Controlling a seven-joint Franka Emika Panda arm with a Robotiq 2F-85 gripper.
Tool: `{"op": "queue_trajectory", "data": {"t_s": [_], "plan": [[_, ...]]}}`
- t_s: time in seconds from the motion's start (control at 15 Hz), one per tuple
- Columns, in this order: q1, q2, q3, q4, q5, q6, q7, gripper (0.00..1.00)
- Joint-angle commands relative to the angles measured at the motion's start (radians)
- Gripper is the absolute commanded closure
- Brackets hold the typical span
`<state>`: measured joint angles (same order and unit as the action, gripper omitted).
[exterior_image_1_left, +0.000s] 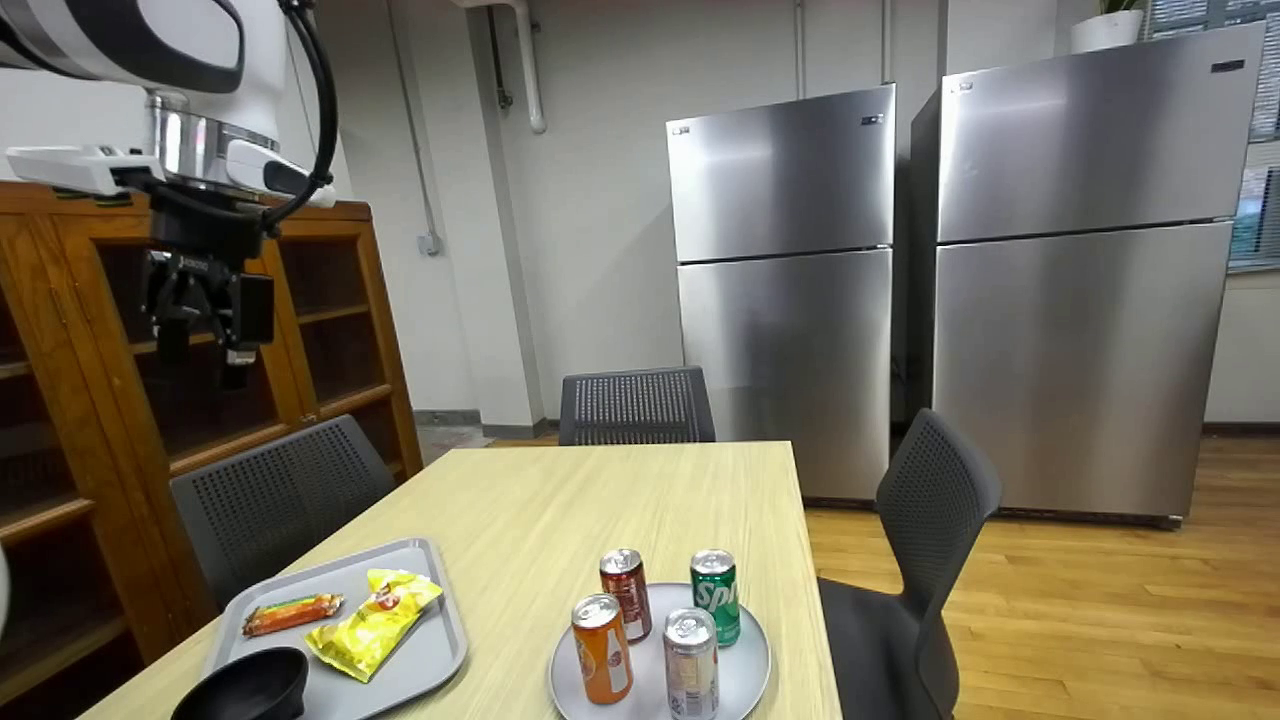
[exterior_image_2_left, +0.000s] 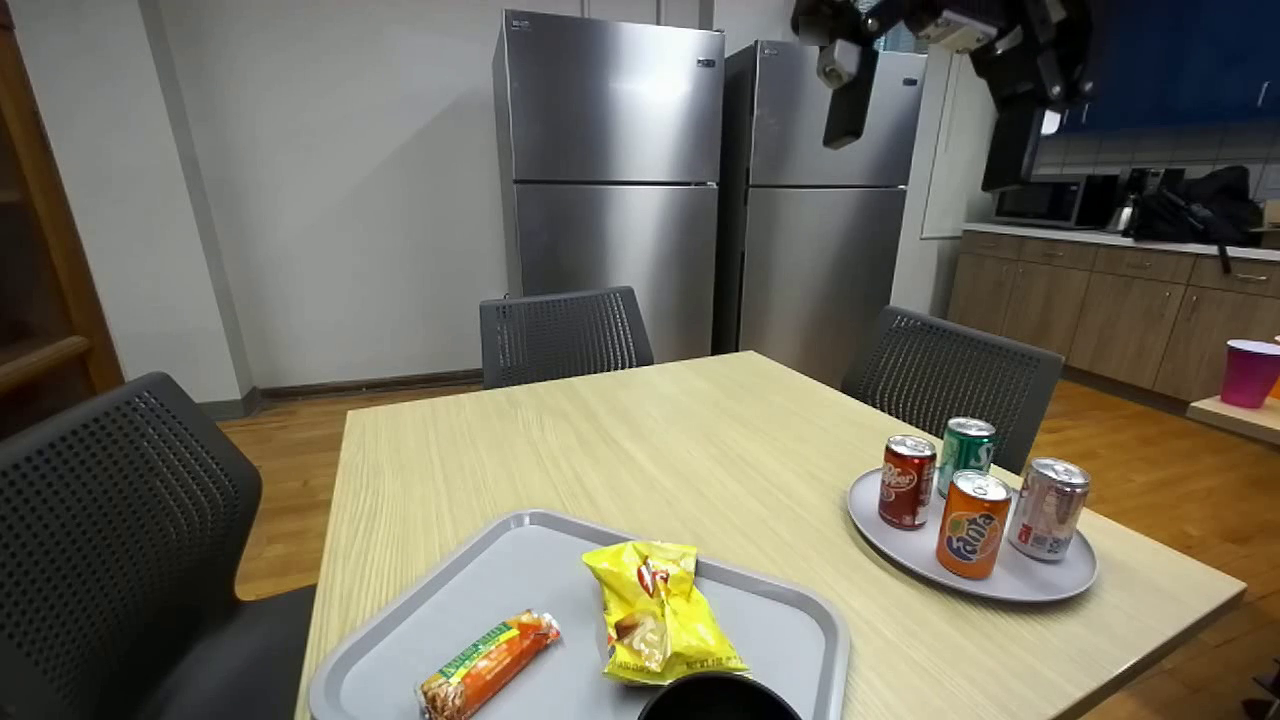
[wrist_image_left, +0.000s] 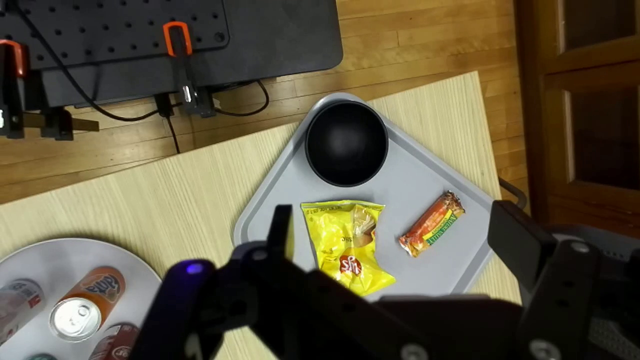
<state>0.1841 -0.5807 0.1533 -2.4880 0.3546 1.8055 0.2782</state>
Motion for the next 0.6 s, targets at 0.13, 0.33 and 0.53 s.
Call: {"op": "queue_trajectory", "data": {"t_s": [0.13,0.33,0.53], "plan": [[-0.006,0.08,0.051,-0.01,-0.001,0.098,-0.008,0.0],[0.003,0.121,0.073,-0.023,-0.003,0.196,-0.012,0.0],[0.013,0.188,0.096,-0.03,-0.025,0.308,-0.028,0.0]]}}
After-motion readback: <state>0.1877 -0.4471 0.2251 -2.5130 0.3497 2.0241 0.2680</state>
